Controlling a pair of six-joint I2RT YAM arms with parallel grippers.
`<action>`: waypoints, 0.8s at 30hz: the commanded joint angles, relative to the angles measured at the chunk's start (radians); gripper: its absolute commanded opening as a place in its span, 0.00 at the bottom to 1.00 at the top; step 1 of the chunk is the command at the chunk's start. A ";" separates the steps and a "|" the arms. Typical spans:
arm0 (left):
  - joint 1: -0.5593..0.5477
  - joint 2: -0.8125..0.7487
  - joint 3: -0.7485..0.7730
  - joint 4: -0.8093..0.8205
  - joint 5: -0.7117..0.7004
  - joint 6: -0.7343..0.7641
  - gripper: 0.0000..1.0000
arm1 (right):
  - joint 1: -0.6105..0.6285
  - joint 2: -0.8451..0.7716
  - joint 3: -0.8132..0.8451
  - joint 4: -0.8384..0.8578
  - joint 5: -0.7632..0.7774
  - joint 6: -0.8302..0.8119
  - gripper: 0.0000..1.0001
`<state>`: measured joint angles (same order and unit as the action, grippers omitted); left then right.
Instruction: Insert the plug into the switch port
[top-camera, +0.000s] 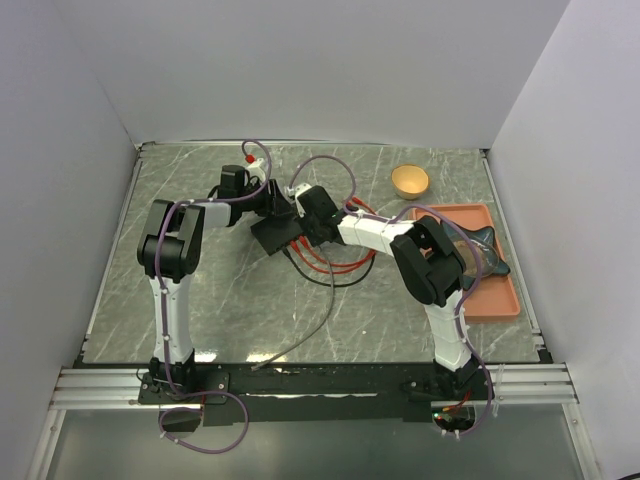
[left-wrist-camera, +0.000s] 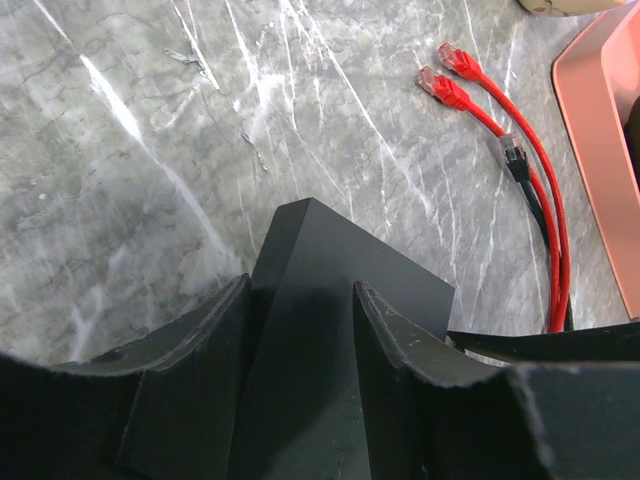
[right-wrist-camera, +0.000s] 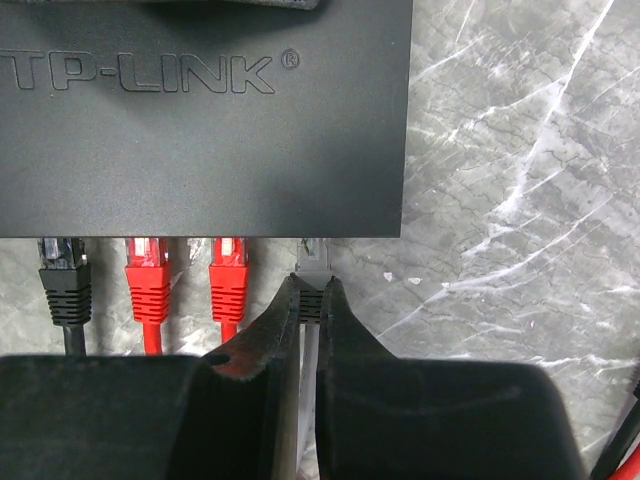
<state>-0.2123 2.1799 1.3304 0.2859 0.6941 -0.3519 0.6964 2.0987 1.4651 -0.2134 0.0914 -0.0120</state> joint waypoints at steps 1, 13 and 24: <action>-0.064 0.015 -0.030 -0.068 0.145 -0.012 0.48 | -0.005 -0.032 0.008 0.210 -0.027 0.010 0.00; -0.131 -0.011 -0.120 -0.057 0.168 -0.007 0.44 | 0.000 -0.127 -0.098 0.293 -0.068 0.010 0.00; -0.197 -0.092 -0.263 0.042 0.183 -0.025 0.43 | 0.020 -0.227 -0.270 0.411 -0.119 -0.026 0.00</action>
<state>-0.2844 2.1132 1.1614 0.4255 0.6724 -0.3309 0.6960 1.9400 1.2079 -0.0875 0.0486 -0.0212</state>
